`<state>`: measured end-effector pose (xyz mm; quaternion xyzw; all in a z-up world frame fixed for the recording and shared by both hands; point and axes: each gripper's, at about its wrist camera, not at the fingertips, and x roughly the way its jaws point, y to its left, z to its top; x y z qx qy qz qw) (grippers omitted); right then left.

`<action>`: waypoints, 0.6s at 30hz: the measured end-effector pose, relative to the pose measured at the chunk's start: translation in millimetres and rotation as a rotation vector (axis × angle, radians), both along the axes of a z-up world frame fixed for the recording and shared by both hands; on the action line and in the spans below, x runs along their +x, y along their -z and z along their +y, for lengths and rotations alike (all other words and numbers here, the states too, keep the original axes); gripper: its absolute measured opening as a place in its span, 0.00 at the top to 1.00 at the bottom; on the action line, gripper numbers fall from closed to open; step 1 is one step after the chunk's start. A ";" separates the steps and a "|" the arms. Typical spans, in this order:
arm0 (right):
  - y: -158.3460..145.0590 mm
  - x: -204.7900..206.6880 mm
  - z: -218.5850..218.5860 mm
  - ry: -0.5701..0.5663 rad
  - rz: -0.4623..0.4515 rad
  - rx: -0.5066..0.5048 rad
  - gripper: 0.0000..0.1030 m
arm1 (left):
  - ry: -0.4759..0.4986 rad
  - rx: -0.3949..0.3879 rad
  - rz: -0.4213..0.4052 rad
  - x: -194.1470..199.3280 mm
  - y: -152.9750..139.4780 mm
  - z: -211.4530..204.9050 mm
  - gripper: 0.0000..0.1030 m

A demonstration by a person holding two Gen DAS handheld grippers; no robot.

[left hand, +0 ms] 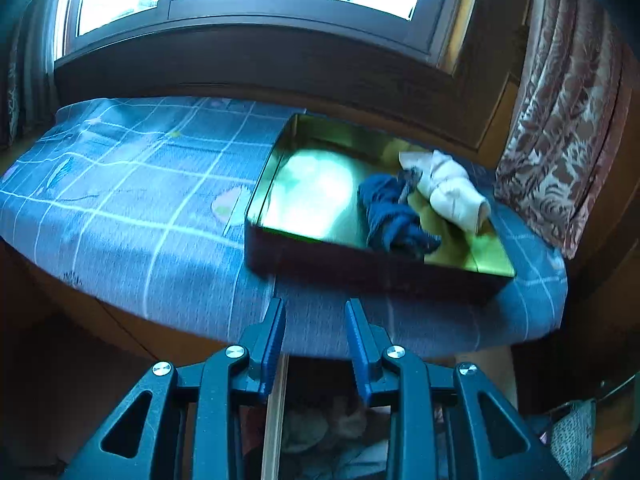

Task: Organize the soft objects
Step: 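Move the left gripper back over the open drawer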

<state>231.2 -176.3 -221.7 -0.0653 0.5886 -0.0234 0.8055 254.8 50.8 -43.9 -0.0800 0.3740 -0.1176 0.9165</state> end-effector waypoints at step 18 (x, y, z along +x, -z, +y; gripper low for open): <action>14.4 19.3 -15.9 0.061 0.072 0.111 0.23 | 0.032 0.003 0.018 -71.7 40.3 25.6 0.71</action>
